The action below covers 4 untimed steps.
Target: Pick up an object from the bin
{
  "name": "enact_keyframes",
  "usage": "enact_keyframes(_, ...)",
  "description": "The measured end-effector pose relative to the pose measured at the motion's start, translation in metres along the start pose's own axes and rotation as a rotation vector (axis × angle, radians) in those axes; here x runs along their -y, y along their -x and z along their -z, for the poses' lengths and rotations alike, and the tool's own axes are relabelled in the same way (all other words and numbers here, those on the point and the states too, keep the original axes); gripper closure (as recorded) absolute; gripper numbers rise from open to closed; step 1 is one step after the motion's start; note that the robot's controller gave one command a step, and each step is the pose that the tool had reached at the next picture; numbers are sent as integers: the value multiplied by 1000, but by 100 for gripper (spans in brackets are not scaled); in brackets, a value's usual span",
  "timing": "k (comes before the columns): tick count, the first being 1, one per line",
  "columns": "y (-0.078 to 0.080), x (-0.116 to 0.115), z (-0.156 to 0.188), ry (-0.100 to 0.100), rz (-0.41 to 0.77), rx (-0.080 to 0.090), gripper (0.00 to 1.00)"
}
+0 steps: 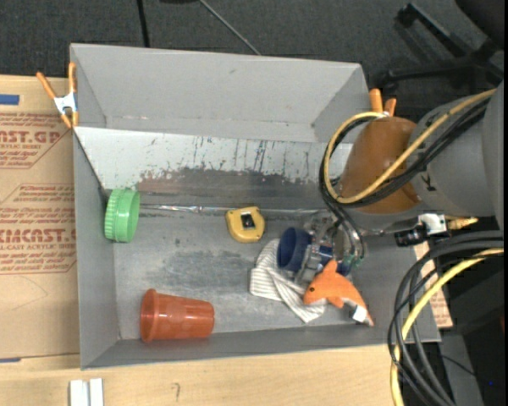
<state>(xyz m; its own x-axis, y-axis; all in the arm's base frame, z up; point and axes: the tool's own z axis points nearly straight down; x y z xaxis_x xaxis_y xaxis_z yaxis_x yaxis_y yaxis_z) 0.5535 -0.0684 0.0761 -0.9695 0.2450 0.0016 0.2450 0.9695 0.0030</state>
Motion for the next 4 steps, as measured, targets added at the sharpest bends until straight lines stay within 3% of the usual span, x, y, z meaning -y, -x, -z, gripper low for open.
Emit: enact_keyframes(4,0,-1,29,-2,1,0,100)
